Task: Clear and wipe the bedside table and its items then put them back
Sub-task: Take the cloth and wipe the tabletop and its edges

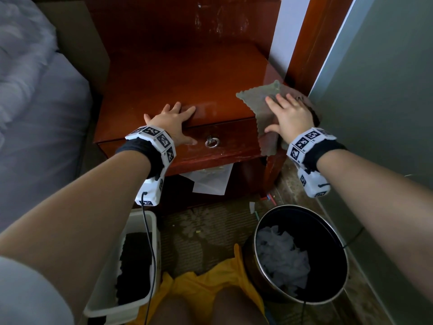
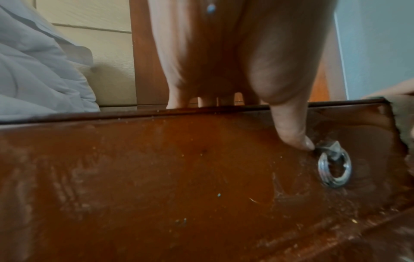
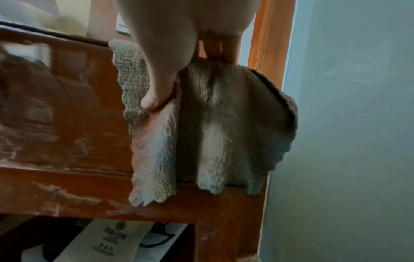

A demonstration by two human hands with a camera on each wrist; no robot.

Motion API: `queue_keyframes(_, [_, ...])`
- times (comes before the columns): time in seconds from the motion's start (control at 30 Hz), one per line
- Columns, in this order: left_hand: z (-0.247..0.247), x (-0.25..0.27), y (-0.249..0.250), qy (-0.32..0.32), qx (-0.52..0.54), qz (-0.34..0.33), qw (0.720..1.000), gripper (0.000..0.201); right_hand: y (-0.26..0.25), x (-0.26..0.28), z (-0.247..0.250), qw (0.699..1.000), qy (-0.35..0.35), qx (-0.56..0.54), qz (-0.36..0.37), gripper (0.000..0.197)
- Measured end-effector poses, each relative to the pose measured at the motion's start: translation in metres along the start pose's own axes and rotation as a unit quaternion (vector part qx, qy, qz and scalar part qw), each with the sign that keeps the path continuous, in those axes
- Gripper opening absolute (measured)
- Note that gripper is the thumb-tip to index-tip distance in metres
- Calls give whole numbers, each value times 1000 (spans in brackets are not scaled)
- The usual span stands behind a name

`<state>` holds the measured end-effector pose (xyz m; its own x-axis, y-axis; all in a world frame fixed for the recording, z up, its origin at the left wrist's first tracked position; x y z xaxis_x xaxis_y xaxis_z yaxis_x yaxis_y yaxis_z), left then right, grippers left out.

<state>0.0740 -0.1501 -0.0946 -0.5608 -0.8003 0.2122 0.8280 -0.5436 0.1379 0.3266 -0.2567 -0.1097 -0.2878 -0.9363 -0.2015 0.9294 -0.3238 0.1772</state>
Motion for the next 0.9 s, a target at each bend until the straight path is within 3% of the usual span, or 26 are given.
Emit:
queue_keyframes(0.17, [0, 0, -1, -2, -5, -3, 1000, 94, -25, -5, 8, 1000, -16, 7, -2, 85])
queue_keyframes(0.37, [2, 3, -3, -24, 8, -19, 1000, 99, -84, -18, 27, 998, -37, 5, 56, 83])
queue_keyframes(0.67, [5, 29, -48, 52, 14, -5, 999, 108, -162, -24, 42, 992, -38, 25, 116, 89])
queue_keyframes(0.9, [11, 50, -81, 55, 20, 22, 998, 111, -248, -18, 51, 988, -30, 1, 149, 88])
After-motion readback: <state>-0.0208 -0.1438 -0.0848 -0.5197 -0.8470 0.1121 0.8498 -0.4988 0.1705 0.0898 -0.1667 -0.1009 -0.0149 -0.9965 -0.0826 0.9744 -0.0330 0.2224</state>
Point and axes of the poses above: each hand's wrist, its own x-axis away from the middle knuckle, its own z-axis out of the back of the hand, y = z × x, the point moved 5 cm from there along -x, towards the middle knuckle, and after that the axes turned 5 degrees about x, right-handed, at the moved point
